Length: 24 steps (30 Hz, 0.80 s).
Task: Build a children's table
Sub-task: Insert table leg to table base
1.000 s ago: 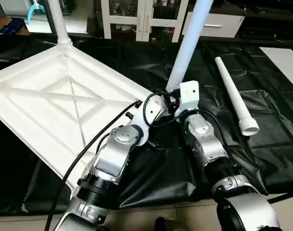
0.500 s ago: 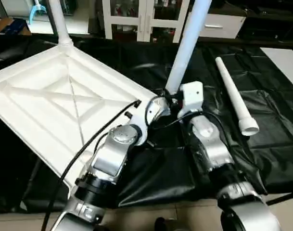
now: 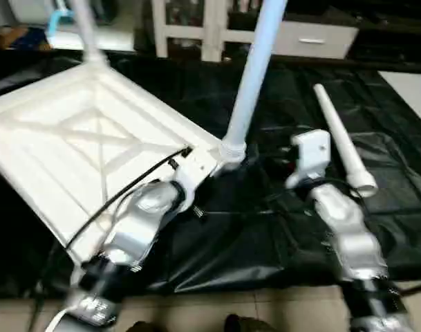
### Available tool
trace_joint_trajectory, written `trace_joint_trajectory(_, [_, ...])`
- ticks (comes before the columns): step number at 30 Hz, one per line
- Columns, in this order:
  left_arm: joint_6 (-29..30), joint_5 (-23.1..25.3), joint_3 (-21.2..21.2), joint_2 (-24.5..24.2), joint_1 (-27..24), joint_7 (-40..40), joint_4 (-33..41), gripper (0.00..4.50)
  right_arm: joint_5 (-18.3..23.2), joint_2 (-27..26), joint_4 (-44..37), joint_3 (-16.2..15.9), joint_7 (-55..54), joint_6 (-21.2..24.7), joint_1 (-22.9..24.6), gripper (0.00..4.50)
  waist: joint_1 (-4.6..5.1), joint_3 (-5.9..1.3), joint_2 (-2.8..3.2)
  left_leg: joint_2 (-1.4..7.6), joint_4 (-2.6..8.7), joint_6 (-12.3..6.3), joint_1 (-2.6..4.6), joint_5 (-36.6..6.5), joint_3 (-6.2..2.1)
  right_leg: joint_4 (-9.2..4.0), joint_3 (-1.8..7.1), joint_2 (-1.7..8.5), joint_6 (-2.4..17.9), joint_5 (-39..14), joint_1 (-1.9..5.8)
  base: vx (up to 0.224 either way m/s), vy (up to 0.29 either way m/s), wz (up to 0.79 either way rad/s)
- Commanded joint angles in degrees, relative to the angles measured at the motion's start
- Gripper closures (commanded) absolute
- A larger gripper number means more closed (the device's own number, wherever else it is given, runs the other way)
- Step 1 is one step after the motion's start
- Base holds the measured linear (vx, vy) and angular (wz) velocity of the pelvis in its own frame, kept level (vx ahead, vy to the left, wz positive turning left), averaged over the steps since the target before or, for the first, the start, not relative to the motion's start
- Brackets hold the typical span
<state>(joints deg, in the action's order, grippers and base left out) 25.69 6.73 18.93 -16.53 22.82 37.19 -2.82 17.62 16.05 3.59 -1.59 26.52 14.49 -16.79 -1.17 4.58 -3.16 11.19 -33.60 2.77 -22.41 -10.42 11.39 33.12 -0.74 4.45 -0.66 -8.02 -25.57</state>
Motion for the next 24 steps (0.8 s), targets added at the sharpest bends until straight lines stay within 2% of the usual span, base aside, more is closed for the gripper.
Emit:
trace_joint_trajectory(1, [-9.13, -4.54, 5.57, -2.02, -2.86, 11.11, 3.99, 4.50, 5.75, 8.55, -2.61, 0.90, 15.01, 4.50, 3.33, 1.09, -0.30, -3.45, 0.11, 1.83, 3.60, -5.61, 2.13, -11.67, -0.14, -2.88, 1.12, 1.33, 11.67, -7.66, 2.99, 0.000, 0.000, 0.00])
trace_joint_trajectory(2, [-9.94, -5.04, 5.82, -2.78, -3.35, 12.41, 4.27, 4.50, 5.90, 11.16, -3.04, 1.08, 18.25, 4.78, 4.52, 1.09, -1.38, -3.15, 0.19, 2.11, 3.59, -5.42, 2.66, -13.60, 0.15, -3.21, 1.24, 1.48, 11.69, -10.32, 2.68, 0.000, 0.000, 0.00])
trace_joint_trajectory(3, [-10.27, -5.35, 5.88, -3.18, -3.59, 13.10, 4.44, 4.50, 6.00, 12.95, -2.98, 1.46, 20.55, 4.41, 5.24, 1.09, -1.94, -2.82, 0.22, 2.06, 3.66, -4.64, 3.14, -15.68, 0.59, -3.72, 1.48, 1.51, 11.59, -13.87, 2.20, 0.012, 0.013, 0.22])
trace_joint_trajectory(4, [-10.69, -5.49, 5.89, -3.45, -3.65, 13.51, 4.50, 4.50, 6.80, 14.33, -2.98, 2.12, 22.50, 4.96, 5.77, 1.09, -2.13, -2.94, 0.28, 2.07, 3.70, -4.16, 3.12, -15.92, 0.67, -3.72, 1.50, 1.68, 11.52, -14.92, 2.22, 0.000, 0.000, 0.00])
trace_joint_trajectory(5, [-11.52, -5.83, 5.91, -3.71, -3.66, 14.18, 4.43, 4.50, 7.68, 15.30, -3.16, 2.81, 24.01, 5.64, 6.13, 0.90, -2.02, -3.13, 0.16, 2.05, 3.81, -3.77, 2.64, -15.32, 0.61, -3.57, 1.37, 1.81, 10.94, -15.66, 2.57, 0.000, 0.000, 0.00])
trace_joint_trajectory(7, [-12.07, -6.36, 6.01, -4.03, -3.73, 15.19, 4.62, 4.50, 8.27, 16.41, -2.96, 3.38, 25.87, 5.38, 6.37, 0.73, -1.78, -3.10, 0.11, 2.09, 4.04, -3.19, 2.12, -14.86, 0.46, -3.52, 1.23, 2.11, 9.80, -17.45, 2.67, 0.000, 0.000, 0.00])
trace_joint_trajectory(8, [-13.29, -6.91, 6.14, -4.42, -3.80, 16.57, 4.81, 4.50, 9.92, 18.36, -3.24, 3.73, 29.28, 6.29, 6.63, 0.70, -1.74, -3.17, 0.00, 2.08, 4.09, -2.82, 1.89, -15.51, 0.21, -3.68, 1.17, 2.33, 8.70, -19.82, 2.81, 0.000, 0.000, 0.00])
trace_joint_trajectory(10, [-14.66, -6.92, 6.37, -4.79, -3.79, 17.34, 4.76, 4.50, 10.74, 20.48, -3.55, 3.40, 31.72, 7.30, 6.39, 0.59, -1.76, -3.12, -0.21, 2.08, 4.04, -2.72, 2.01, -16.26, 0.24, -3.87, 1.23, 2.32, 8.13, -21.00, 2.66, 0.000, 0.000, 0.00])
trace_joint_trajectory(11, [-15.12, -6.82, 6.52, -4.94, -3.74, 17.57, 4.73, 4.50, 10.67, 21.37, -3.49, 3.12, 32.61, 7.33, 6.17, 0.36, -1.77, -3.12, -0.30, 2.03, 4.04, -2.72, 1.86, -16.40, 0.20, -3.91, 1.31, 2.45, 7.62, -21.95, 2.70, 0.000, 0.000, 0.00])
trace_joint_trajectory(15, [-16.47, -6.97, 6.39, -4.77, -3.81, 19.16, 4.44, 4.50, 10.89, 23.91, -2.70, 1.99, 37.82, 7.00, 4.85, 0.36, -1.78, -3.15, -0.55, 1.97, 3.82, -3.13, 1.70, -16.27, 0.11, -4.27, 1.28, 2.68, 6.48, -25.13, 2.51, 0.000, 0.000, 0.00])
trace_joint_trajectory(17, [-16.56, -6.89, 6.52, -4.46, -3.61, 19.34, 4.40, 4.50, 8.58, 23.61, -0.47, 1.09, 38.67, 5.08, 3.03, 0.36, -1.77, -3.24, -0.63, 1.97, 3.78, -3.23, 1.56, -15.45, 0.06, -4.16, 1.21, 2.72, 6.50, -25.14, 2.55, 0.000, 0.000, 0.00])
trace_joint_trajectory(20, [-16.55, -6.87, 6.61, -4.03, -3.41, 19.48, 4.35, 4.50, 7.99, 23.36, 1.29, -0.67, 40.55, 3.72, 1.42, 0.36, -1.72, -3.32, -0.66, 1.96, 3.63, -3.38, 1.66, -14.66, 0.19, -4.11, 1.16, 2.61, 7.20, -23.99, 2.39, 0.000, 0.000, 0.00])
trace_joint_trajectory(24, [-16.56, -6.94, 6.65, -4.00, -3.41, 19.47, 4.34, 4.50, 7.66, 22.79, 2.65, -1.55, 41.52, 3.09, 0.63, 0.52, -1.87, -3.56, -0.59, 1.98, 3.50, -4.24, 1.56, -12.49, 0.23, -3.57, 1.12, 2.54, 8.33, -20.17, 2.65, 0.000, 0.000, 0.00])
